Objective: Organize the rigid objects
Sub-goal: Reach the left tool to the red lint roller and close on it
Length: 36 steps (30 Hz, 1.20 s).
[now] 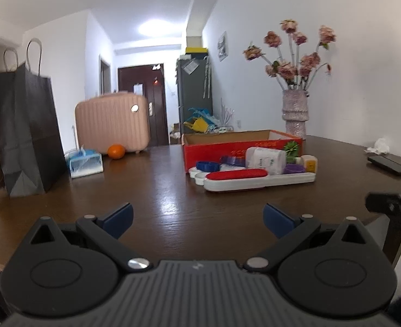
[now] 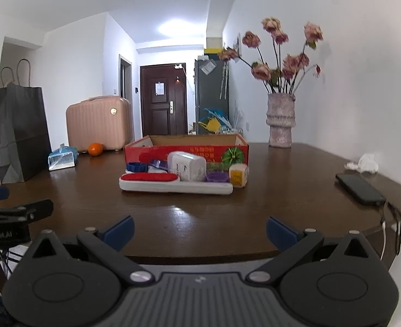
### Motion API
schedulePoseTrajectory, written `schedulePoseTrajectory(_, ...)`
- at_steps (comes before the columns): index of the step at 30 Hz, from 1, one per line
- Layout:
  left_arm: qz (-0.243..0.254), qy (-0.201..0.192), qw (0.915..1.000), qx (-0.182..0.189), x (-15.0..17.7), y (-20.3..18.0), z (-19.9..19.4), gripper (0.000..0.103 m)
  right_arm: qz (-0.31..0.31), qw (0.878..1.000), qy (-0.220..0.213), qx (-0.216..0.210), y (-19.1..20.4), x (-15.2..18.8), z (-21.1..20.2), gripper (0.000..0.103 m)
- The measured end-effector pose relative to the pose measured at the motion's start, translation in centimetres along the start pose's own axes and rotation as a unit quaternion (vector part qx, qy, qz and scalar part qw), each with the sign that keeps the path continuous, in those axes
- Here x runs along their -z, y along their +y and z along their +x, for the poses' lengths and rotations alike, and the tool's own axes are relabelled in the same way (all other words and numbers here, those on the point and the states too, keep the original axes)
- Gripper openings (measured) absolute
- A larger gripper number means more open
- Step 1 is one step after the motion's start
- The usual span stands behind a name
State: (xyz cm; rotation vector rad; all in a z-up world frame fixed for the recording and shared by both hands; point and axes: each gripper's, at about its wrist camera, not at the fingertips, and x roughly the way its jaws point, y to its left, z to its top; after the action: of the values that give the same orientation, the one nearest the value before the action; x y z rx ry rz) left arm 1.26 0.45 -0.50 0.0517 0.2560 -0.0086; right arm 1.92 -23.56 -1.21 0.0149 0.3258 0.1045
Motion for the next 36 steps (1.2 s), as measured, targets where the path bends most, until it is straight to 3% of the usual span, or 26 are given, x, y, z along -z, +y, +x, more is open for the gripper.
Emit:
schedulePoseTrajectory(4,0.006,0.023,0.9997,-0.005,-0.4,0.4,2.5,0.103,0.016,1.0,0.019,-0.003,-1.1,-0.3,2.2,0.103)
schedulePoseTrajectory(10,-0.009,0.07,0.9973,0.023,-2.5,1.6,7.4,0.103,0.013,1.0,0.023,0.006,-3.6,-2.4,6.0,0.103)
schedulePoseTrajectory(12,-0.014,0.076,0.9966,0.027,-3.6,2.1,9.3,0.103,0.018,0.999,0.027,-0.022,-4.8,-3.4,7.9,0.103)
schedulePoseTrajectory(14,-0.03,0.085,0.9954,0.033,-4.9,2.5,11.4,0.103,0.065,0.995,0.024,-0.074,-6.7,-4.4,9.8,0.103)
schedulePoseTrajectory(17,-0.056,0.113,0.9911,0.043,-6.7,3.1,15.2,0.103,0.079,0.985,0.102,-0.116,-8.2,-6.2,13.7,0.103)
schedulePoseTrajectory(20,-0.057,0.138,0.9871,0.056,-7.8,3.0,18.7,0.103,0.039,0.989,0.112,-0.085,-8.3,-7.4,16.5,0.101)
schedulePoseTrajectory(23,-0.049,0.156,0.9839,0.074,-8.5,2.6,21.9,0.097,0.024,0.989,0.125,-0.071,-8.4,-8.2,19.3,0.083)
schedulePoseTrajectory(28,-0.089,0.206,0.9714,0.077,-8.0,3.0,25.8,0.07,0.052,0.982,0.158,-0.086,-9.7,-8.4,23.5,0.05)
schedulePoseTrajectory(36,-0.139,0.232,0.9554,0.119,-6.6,3.2,27.8,0.057,0.084,0.973,0.19,-0.097,-10.5,-8.1,26.0,0.029)
